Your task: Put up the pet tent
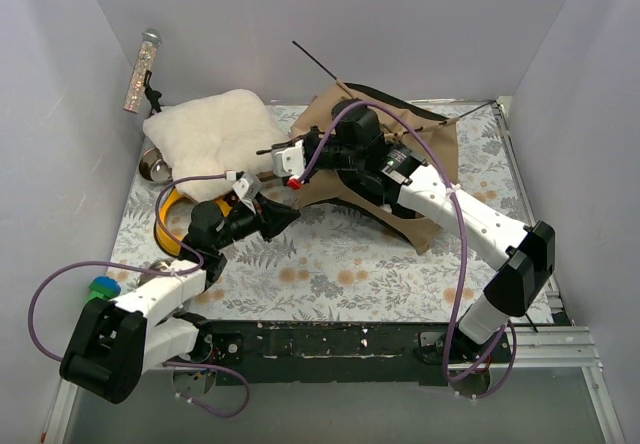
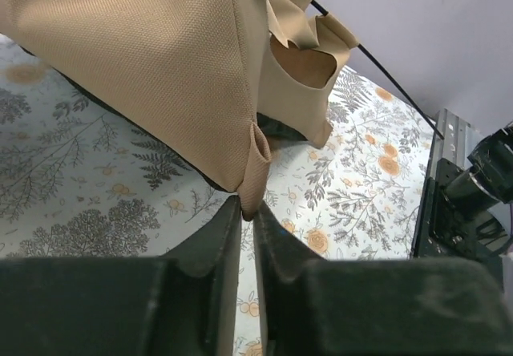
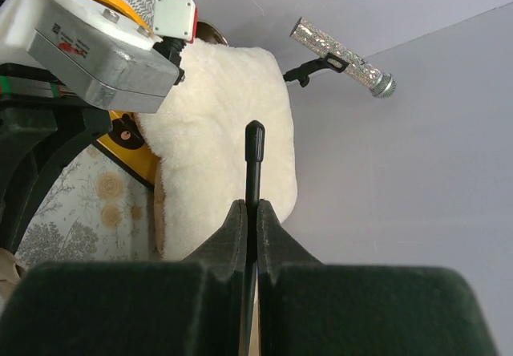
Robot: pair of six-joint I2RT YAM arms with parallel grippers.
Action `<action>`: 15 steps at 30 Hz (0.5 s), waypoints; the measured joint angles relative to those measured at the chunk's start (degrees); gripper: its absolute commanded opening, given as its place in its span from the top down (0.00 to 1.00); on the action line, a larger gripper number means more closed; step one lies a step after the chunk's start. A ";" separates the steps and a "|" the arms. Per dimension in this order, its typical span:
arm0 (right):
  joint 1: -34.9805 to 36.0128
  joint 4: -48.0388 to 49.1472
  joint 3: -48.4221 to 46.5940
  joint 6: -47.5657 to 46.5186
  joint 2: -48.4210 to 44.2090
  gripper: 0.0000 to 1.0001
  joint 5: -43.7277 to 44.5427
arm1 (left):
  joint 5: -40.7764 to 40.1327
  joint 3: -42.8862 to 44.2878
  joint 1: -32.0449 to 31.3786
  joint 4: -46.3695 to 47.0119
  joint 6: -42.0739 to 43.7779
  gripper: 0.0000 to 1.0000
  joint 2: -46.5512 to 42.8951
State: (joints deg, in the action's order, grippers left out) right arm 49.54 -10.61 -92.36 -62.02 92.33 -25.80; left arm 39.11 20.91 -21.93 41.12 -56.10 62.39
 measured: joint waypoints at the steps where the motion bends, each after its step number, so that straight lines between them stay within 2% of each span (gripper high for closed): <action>1: 0.00 -0.04 -0.22 -0.02 0.20 0.99 0.07 | -0.55 0.00 -0.04 -0.28 0.17 1.00 -0.02; 4: 0.07 -0.76 -1.75 -0.02 1.03 0.99 0.13 | -2.23 0.07 0.28 -3.30 0.31 1.00 -2.60; 7: 0.92 -2.05 -4.68 -0.02 2.51 0.99 0.39 | -2.25 0.55 3.28 -8.68 -0.81 1.00 -8.59; 11: 2.45 -3.93 -12.17 0.00 7.58 0.99 2.71 | 0.55 3.69 14.51 -19.56 -0.90 1.00 -19.78; 15: 6.97 -4.31 -22.32 0.44 14.43 0.99 3.23 | 4.66 9.07 22.32 -33.05 2.78 1.00 -27.06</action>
State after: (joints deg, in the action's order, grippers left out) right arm 56.51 -14.92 -114.67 -61.58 106.76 -22.57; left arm 43.77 29.98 0.38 8.08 -53.32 35.33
